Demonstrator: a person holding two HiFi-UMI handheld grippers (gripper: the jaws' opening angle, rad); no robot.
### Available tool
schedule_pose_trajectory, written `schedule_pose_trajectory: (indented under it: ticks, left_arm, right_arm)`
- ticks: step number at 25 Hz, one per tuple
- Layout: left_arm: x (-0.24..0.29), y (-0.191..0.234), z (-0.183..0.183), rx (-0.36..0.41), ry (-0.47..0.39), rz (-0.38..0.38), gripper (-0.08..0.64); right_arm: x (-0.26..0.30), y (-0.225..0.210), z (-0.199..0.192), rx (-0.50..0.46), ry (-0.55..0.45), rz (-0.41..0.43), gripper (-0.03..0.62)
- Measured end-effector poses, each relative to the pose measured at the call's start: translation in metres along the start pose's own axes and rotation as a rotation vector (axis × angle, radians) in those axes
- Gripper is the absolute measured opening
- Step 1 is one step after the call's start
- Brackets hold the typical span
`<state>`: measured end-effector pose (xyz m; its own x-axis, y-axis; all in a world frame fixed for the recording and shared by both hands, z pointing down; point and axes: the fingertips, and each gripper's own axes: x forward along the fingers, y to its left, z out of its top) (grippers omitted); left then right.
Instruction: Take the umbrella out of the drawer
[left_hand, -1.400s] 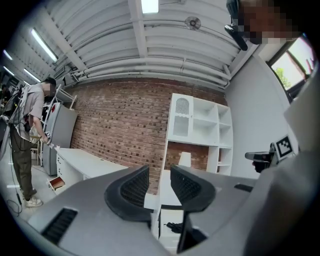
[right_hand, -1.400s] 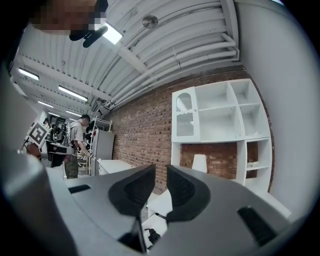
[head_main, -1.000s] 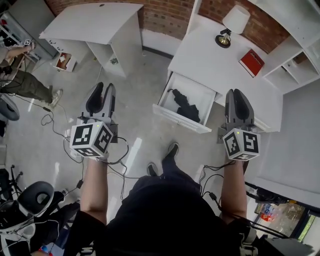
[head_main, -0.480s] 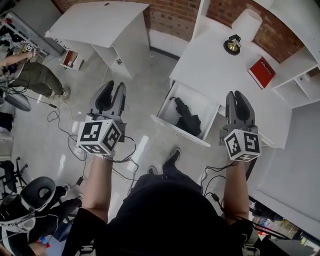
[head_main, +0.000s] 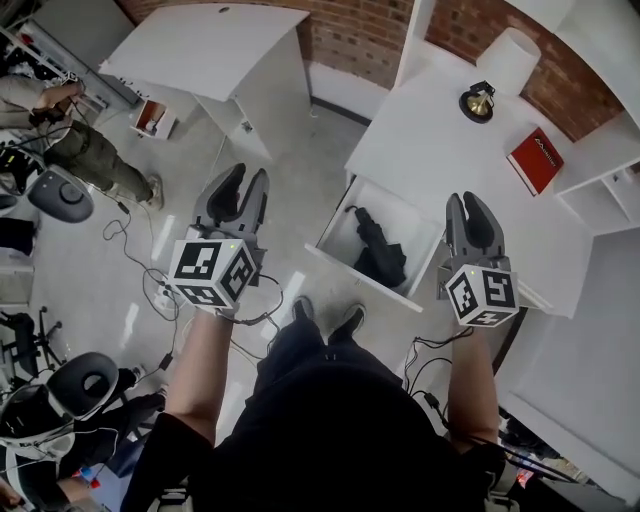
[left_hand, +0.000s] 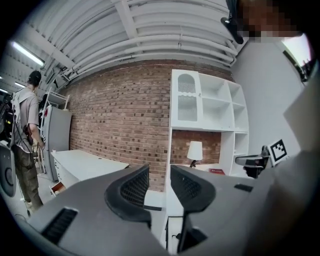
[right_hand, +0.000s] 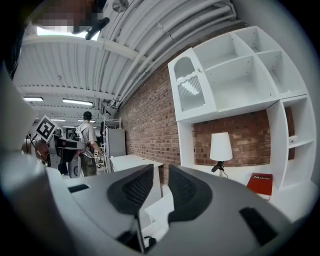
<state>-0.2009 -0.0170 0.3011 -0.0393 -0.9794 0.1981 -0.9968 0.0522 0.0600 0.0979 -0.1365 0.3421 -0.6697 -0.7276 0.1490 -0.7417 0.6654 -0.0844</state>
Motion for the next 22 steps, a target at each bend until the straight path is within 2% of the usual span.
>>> schedule_pose_trajectory:
  ticks: [5, 11, 15, 22]
  left_arm:
    - [0.038, 0.009, -0.021, -0.013, 0.052, -0.062, 0.130]
    - [0.094, 0.018, -0.054, -0.013, 0.148, -0.187, 0.130]
    - [0.128, 0.020, -0.086, 0.027, 0.216, -0.253, 0.130]
    - [0.165, 0.016, -0.155, 0.082, 0.371, -0.380, 0.130]
  right_arm:
    - [0.020, -0.003, -0.029, 0.013, 0.074, -0.029, 0.092]
    - [0.041, -0.004, -0.075, 0.016, 0.205, -0.114, 0.097]
    - [0.057, -0.005, -0.124, 0.017, 0.322, -0.136, 0.114]
    - [0.071, 0.013, -0.224, 0.043, 0.567, -0.125, 0.132]
